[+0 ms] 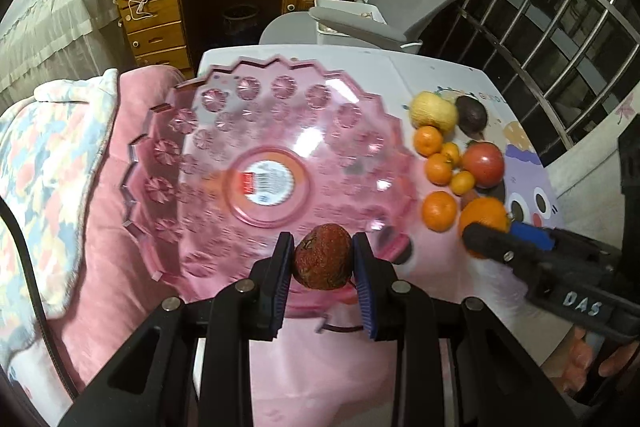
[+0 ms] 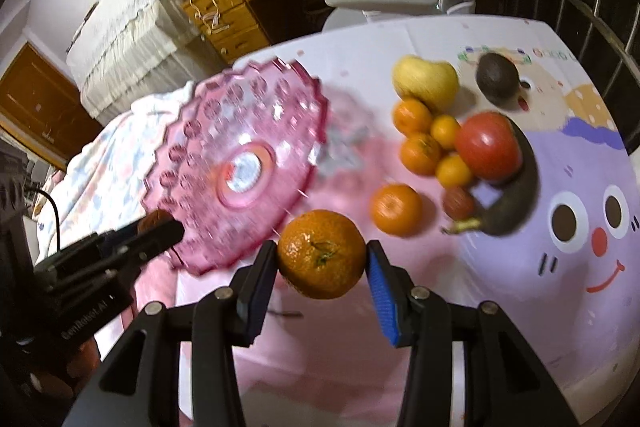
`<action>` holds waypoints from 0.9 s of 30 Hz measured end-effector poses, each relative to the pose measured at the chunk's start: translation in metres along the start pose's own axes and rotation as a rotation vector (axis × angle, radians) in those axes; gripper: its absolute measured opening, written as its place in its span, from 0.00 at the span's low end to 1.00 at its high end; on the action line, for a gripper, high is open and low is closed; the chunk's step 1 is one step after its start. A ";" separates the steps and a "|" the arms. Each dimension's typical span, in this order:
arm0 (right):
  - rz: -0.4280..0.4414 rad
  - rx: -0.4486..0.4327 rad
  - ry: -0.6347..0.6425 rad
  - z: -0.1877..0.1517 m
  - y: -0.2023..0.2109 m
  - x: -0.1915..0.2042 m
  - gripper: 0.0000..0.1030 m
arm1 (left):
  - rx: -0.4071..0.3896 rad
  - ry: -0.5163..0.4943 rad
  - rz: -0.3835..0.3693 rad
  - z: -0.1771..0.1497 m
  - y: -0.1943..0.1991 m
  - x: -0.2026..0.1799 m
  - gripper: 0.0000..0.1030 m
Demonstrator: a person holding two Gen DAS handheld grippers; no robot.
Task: Organize fruits
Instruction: 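Carry both fruits over the pink bowl and open both tools to drop them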
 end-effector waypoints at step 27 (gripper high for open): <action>-0.054 0.012 0.045 0.016 -0.060 0.076 0.51 | 0.056 0.091 0.026 0.010 -0.031 0.089 0.51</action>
Point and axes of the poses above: each gripper's, at about its wrist camera, not at the fingertips, and y roughly against the way its jaws point, x to its left, z to its top, the point moved 2 cm from there along -y, roughly the way its jaws point, and after that the axes turned 10 degrees about z, right-handed, at the moved point
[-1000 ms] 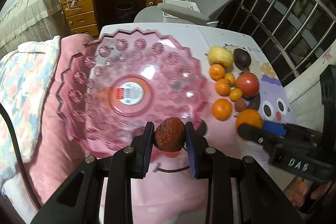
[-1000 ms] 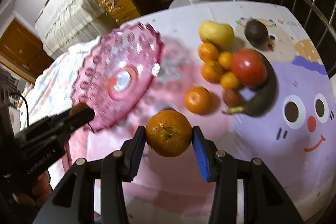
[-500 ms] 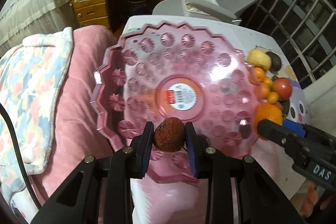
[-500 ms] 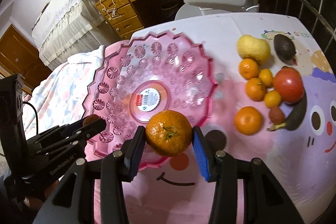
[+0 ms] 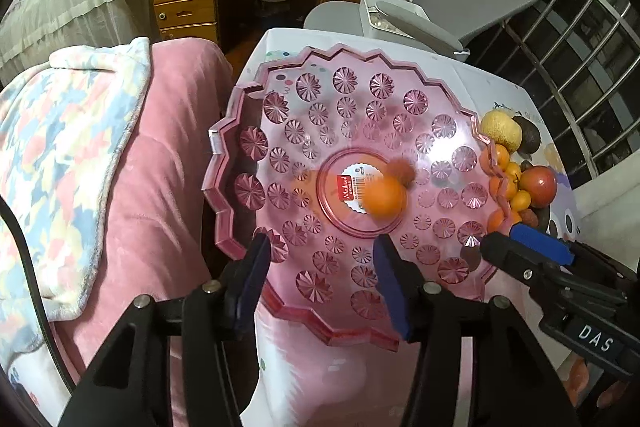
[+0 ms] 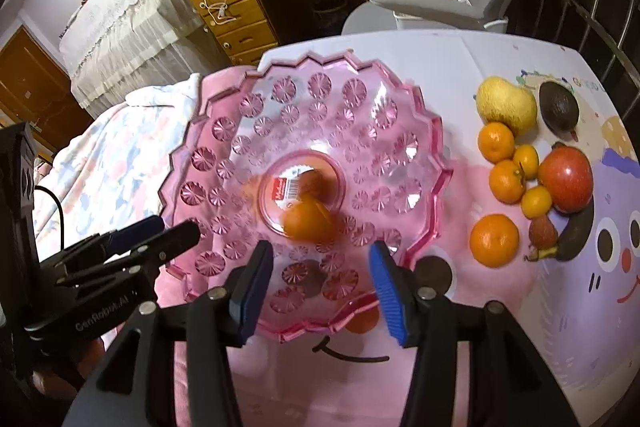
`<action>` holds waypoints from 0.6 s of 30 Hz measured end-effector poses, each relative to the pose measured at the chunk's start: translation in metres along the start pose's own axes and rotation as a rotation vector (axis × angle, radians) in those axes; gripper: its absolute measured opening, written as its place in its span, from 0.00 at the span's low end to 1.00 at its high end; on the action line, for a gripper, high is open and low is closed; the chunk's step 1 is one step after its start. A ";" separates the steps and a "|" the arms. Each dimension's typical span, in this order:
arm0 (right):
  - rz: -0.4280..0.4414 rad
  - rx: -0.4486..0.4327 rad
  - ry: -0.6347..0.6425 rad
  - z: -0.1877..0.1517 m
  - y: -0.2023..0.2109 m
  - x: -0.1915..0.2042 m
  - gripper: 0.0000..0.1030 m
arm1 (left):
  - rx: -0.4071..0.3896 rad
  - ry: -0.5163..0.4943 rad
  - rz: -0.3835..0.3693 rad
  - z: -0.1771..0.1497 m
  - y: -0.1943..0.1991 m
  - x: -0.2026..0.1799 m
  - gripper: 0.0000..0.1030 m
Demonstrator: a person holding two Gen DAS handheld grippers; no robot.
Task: Organize fruits
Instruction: 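Carry both fruits over the pink bowl and open both tools to drop them, then move left tool to a large mandarin while right tool reaches the dark banana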
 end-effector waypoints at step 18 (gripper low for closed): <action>0.003 -0.054 -0.039 -0.013 0.049 -0.049 0.68 | 0.007 0.055 0.064 -0.018 0.031 -0.044 0.78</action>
Point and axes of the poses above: each gripper's, at about its wrist camera, not at the fingertips, and y roughly against the way its jaws point, x to its left, z to its top, the point moved 2 cm from there along -y, roughly the way its jaws point, and after that the axes turned 10 degrees about z, right-handed, at the moved point
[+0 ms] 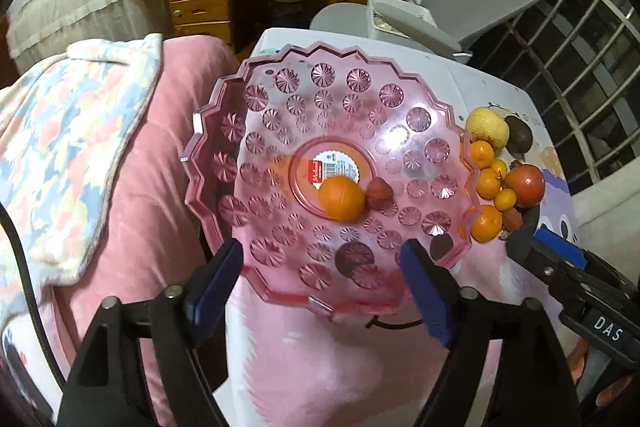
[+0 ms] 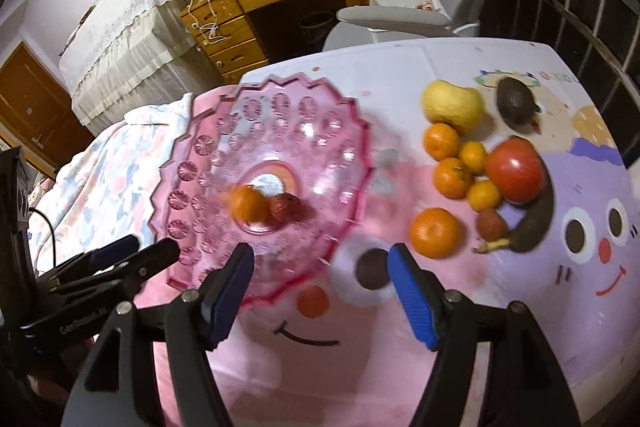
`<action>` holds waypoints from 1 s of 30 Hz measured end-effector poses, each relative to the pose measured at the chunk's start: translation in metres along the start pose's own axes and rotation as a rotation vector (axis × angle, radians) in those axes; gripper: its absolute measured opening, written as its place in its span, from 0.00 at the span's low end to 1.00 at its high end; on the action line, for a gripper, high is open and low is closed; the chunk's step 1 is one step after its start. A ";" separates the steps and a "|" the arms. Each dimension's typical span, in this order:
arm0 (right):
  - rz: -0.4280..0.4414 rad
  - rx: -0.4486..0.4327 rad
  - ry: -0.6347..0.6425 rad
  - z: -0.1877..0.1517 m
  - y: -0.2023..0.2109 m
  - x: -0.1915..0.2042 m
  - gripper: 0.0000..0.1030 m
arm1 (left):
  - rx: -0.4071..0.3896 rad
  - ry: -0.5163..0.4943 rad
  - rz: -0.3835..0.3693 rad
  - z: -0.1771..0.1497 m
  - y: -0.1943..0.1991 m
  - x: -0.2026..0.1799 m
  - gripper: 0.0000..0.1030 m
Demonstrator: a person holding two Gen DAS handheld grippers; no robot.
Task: Organize fruits
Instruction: 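Move left tool to a large mandarin while right tool reaches the dark banana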
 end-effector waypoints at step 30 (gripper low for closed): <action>-0.008 0.100 0.113 -0.002 0.064 -0.148 0.68 | 0.088 0.106 0.011 -0.037 0.006 -0.163 0.82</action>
Point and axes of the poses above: each gripper's, at about its wrist camera, not at the fingertips, and y roughly against the way its jaws point, x to its left, z to its top, the point moved 2 cm from there along -y, roughly the way its jaws point, and after that the axes turned 10 degrees about z, right-handed, at the moved point
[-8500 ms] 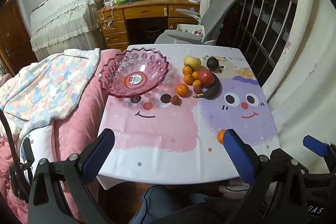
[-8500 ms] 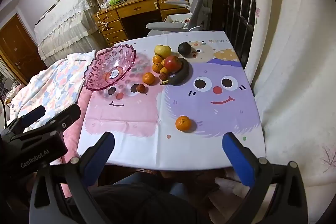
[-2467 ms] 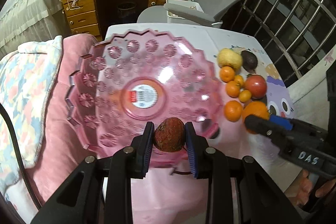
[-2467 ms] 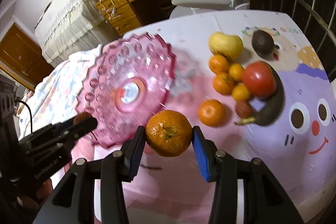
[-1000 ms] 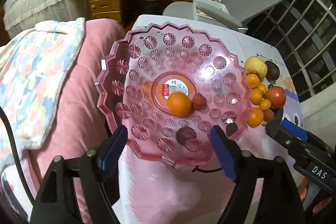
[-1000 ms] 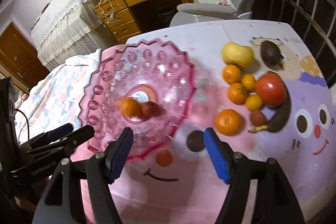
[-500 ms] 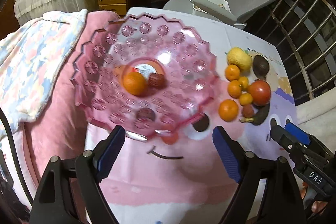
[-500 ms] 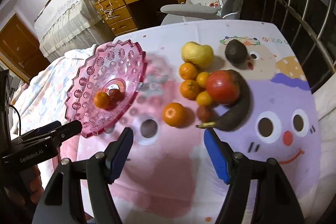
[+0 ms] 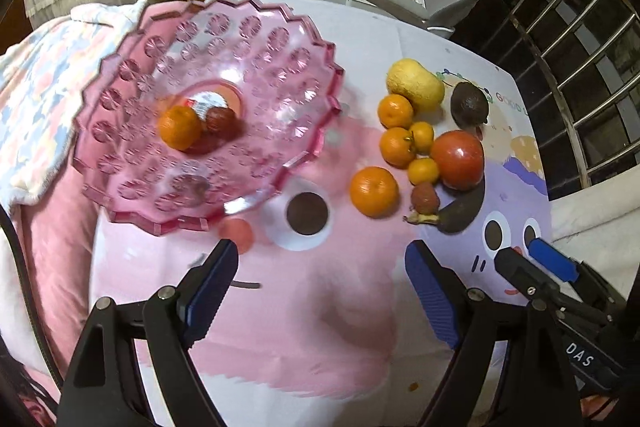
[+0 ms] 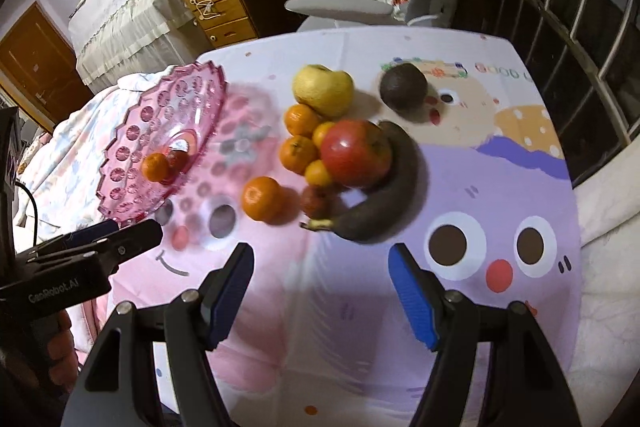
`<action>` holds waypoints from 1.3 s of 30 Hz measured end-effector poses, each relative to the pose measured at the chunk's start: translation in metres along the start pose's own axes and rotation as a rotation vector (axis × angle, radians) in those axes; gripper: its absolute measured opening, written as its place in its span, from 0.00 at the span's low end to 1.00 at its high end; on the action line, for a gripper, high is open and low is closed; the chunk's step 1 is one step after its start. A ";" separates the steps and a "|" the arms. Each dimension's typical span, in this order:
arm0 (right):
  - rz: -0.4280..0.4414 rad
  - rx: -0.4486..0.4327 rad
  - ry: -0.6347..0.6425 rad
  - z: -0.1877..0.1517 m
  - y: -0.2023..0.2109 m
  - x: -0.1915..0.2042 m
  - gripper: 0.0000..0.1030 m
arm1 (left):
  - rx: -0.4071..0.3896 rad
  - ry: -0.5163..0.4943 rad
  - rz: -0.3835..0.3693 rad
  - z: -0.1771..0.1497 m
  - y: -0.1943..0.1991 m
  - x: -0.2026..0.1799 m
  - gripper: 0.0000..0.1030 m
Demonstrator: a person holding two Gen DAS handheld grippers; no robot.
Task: Organize fruits
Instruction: 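Move left tool to a large mandarin while right tool reaches the dark banana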
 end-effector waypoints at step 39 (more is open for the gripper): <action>-0.060 0.008 -0.098 0.027 -0.087 -0.075 0.65 | -0.118 0.078 -0.048 0.024 -0.117 -0.068 0.48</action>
Point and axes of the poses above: each gripper's, at about its wrist camera, not at the fingertips, and y roughly against the way its jaws point, x to its left, z to its top, the point moved 2 cm from there along -y, roughly the way its jaws point, and after that the axes turned 10 degrees about z, right-handed, at the moved point
